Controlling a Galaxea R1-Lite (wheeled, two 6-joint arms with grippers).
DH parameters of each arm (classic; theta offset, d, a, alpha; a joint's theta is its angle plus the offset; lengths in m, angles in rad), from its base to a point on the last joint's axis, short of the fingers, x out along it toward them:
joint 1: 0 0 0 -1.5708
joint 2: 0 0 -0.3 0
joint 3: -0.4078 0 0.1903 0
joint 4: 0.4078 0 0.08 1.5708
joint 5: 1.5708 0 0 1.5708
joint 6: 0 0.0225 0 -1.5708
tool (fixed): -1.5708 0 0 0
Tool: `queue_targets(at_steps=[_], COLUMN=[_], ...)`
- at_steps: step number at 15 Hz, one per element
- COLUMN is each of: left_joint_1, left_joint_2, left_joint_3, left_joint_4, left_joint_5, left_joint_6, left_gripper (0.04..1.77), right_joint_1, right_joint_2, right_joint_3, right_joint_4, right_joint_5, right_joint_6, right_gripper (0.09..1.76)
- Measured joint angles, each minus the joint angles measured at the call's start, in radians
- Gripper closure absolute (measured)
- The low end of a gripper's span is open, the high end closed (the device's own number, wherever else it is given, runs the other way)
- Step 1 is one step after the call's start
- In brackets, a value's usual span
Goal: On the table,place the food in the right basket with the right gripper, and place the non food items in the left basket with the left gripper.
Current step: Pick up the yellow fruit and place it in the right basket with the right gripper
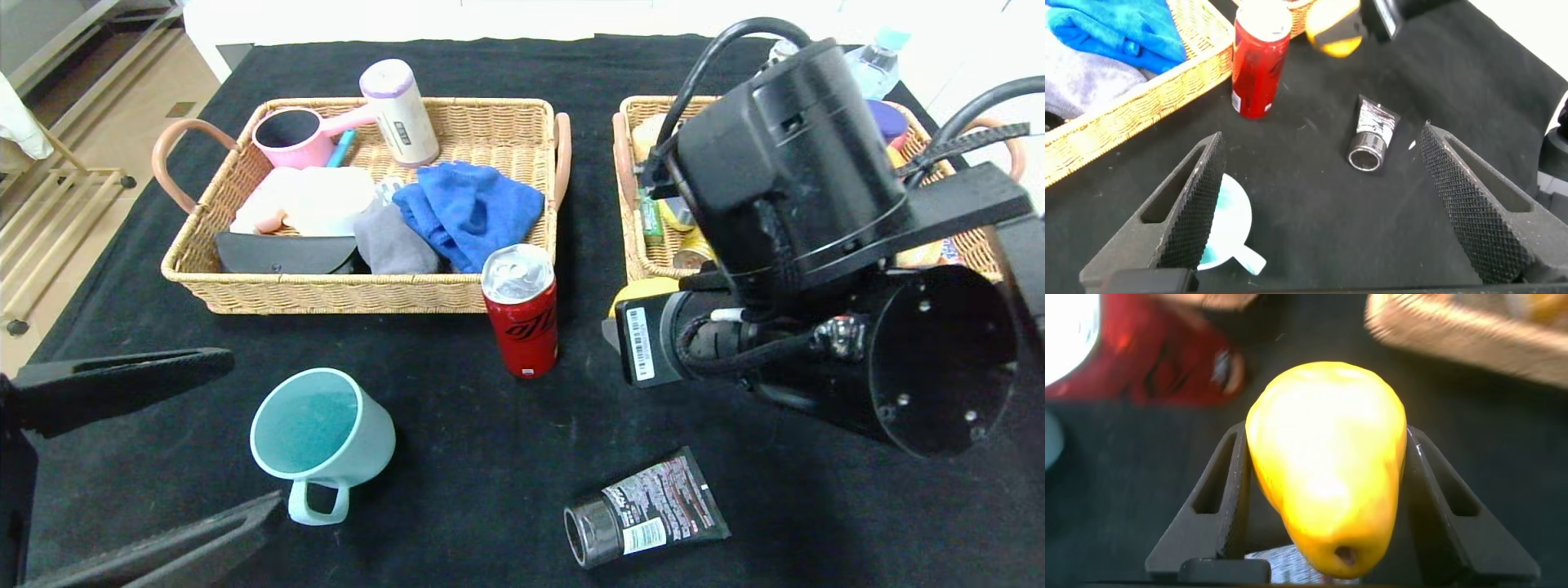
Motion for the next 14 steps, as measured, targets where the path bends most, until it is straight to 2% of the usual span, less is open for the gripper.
queue_targets(at_steps=[6,11,14], left_joint_1=[0.000,-0.001,-0.001], left_joint_2=[-0.001,-0.001,-0.002], left_joint_3=[0.000,0.000,0.000], left_joint_4=[0.000,0.006,0.005], left_joint_5=[0.000,0.000,0.000], left_joint_6=[0.000,0.003,0.004], left_gripper=[0.09,0.09,0.09], right_joint_1=[-0.105,-0.217,-0.254], right_joint_2=[-0.034,-0.012,0.015], right_joint_3=[-0.031,-0.051,-0.051], right_joint_4=[-0.029,-0.230,-0.358], right_joint_5=[-0.002,-0.001,0.002], right_joint_6=[-0.056,-0.168,-0.200], right_gripper=[0.71,0.71,0.71])
